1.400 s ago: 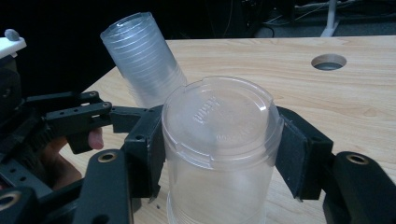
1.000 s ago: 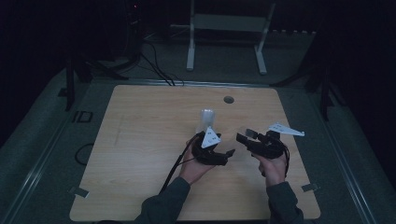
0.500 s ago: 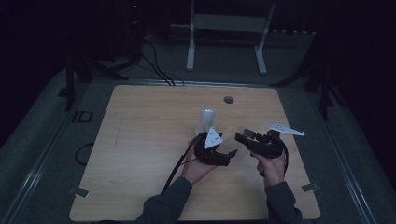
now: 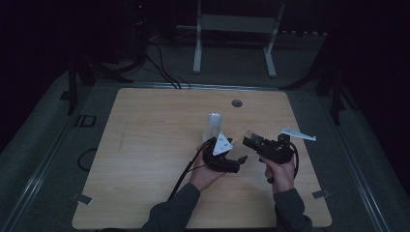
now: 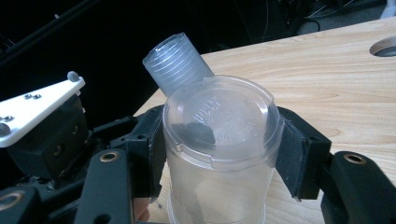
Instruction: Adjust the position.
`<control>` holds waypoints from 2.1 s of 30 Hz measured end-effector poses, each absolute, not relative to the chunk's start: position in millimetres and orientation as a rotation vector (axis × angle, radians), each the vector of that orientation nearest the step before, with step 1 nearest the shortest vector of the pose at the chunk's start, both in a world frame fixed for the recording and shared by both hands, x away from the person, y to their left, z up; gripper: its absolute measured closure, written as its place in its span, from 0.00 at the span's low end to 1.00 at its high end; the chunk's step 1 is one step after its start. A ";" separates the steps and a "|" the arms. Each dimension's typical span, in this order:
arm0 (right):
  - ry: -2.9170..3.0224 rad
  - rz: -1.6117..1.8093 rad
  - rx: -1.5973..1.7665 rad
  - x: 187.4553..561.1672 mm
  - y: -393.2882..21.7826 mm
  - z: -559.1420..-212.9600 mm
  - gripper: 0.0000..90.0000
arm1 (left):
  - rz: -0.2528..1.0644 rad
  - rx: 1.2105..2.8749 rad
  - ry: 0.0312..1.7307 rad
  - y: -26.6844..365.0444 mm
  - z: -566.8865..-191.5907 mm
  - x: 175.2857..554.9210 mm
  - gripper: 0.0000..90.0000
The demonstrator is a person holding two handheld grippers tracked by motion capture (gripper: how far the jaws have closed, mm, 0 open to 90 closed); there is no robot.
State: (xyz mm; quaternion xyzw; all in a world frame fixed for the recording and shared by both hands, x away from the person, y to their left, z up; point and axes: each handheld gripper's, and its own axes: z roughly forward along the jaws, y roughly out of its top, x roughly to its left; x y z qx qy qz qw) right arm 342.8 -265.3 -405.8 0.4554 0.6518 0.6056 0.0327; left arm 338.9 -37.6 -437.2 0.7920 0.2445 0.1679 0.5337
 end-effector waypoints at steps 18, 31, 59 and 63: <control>1.957 2.008 1.492 345.7 -272.6 -411.1 0.46 | 0.410 1.868 0.569 -41.9 -436.8 338.2 0.24; 1.933 2.061 1.517 346.5 -276.7 -412.9 0.46 | 0.415 1.882 0.564 -42.8 -437.1 337.7 0.27; 2.011 1.950 1.424 335.6 -285.0 -406.2 0.38 | 0.419 1.885 0.546 -29.5 -430.0 340.4 0.33; 2.041 1.892 1.395 332.8 -285.8 -404.1 0.38 | 0.423 1.895 0.541 -26.0 -428.8 340.8 0.33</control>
